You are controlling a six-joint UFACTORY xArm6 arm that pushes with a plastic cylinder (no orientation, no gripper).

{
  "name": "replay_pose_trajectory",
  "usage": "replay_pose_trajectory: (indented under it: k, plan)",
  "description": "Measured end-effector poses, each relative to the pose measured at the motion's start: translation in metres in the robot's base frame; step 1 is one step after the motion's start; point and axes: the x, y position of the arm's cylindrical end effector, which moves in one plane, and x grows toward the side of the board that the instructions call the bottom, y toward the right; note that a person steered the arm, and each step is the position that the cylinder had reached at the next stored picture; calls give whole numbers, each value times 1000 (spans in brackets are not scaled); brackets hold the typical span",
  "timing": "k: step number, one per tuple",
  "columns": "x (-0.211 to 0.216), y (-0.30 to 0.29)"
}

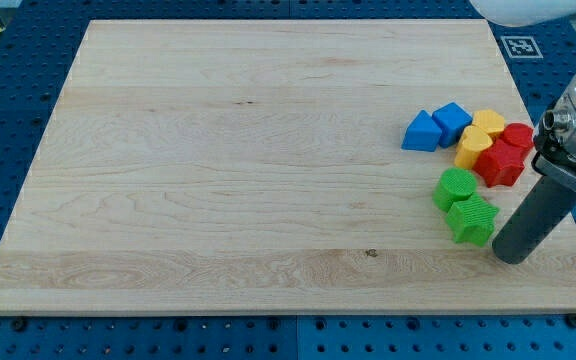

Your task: Push the green star along with the green circle slightly up

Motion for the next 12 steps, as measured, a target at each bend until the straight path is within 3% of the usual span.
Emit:
replay_pose_trajectory:
  k: [4, 6, 12]
  plan:
    - [-5, -39]
    - [23, -49]
    - [-5, -58]
